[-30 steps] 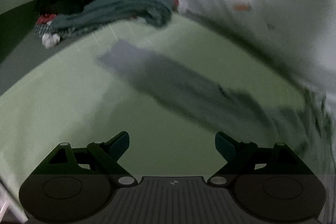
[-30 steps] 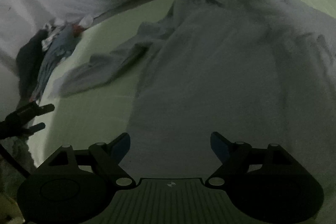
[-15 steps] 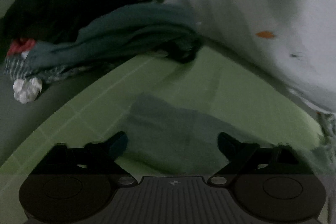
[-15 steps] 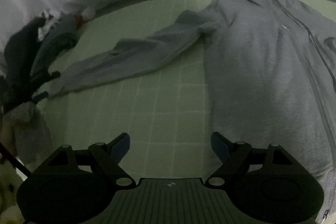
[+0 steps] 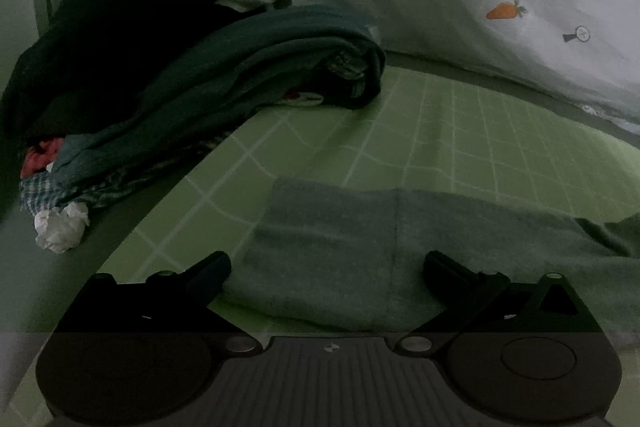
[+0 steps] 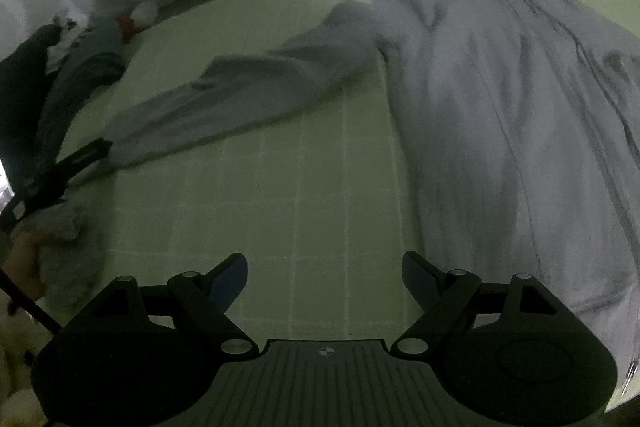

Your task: Fold clothes

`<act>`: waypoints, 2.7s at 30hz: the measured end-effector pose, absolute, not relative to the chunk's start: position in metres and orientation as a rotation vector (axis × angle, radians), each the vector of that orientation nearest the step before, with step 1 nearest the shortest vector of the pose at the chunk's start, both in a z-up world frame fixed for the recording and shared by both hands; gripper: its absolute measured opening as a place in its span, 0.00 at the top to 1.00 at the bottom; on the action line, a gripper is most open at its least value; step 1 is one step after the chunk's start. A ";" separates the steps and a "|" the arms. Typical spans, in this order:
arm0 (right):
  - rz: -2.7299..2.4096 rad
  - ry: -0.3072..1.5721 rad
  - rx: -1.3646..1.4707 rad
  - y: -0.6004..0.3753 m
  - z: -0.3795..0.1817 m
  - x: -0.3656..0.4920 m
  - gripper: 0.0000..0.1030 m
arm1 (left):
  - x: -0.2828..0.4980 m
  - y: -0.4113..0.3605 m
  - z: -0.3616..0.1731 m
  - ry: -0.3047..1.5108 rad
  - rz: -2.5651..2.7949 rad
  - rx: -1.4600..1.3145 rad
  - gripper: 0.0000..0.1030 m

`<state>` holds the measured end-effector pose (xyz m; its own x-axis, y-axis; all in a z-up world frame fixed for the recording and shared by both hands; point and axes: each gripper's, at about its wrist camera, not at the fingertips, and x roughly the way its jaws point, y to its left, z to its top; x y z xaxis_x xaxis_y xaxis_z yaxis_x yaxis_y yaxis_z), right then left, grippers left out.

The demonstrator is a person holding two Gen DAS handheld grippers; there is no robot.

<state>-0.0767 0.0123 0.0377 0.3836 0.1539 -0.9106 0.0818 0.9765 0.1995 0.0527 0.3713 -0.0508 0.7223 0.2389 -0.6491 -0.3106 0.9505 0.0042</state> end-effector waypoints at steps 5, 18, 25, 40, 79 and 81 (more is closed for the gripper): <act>0.027 1.174 0.240 0.010 0.037 -0.074 0.01 | 0.052 0.349 -0.041 0.706 0.275 -0.022 0.77; 0.012 1.159 0.221 0.005 0.039 -0.075 0.01 | 0.048 0.388 -0.034 0.744 0.472 0.030 0.81; -0.007 1.111 0.205 -0.016 0.051 -0.081 0.00 | 0.039 0.379 -0.035 0.831 0.468 -0.097 0.17; -0.231 0.931 -0.027 -0.225 0.076 -0.143 0.00 | -0.076 0.169 0.007 0.828 -0.059 -0.265 0.11; 0.063 1.092 0.051 -0.385 0.044 -0.195 0.91 | -0.116 -0.024 -0.024 1.071 0.075 -0.237 0.54; 0.058 1.095 0.069 -0.388 0.043 -0.196 0.87 | -0.118 -0.018 -0.021 1.080 0.071 -0.270 0.46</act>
<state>-0.1957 -0.3879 0.0426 0.4566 0.0811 -0.8860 -0.0126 0.9963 0.0847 -0.1180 -0.0182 -0.0208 0.4725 -0.0737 -0.8783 -0.1885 0.9650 -0.1823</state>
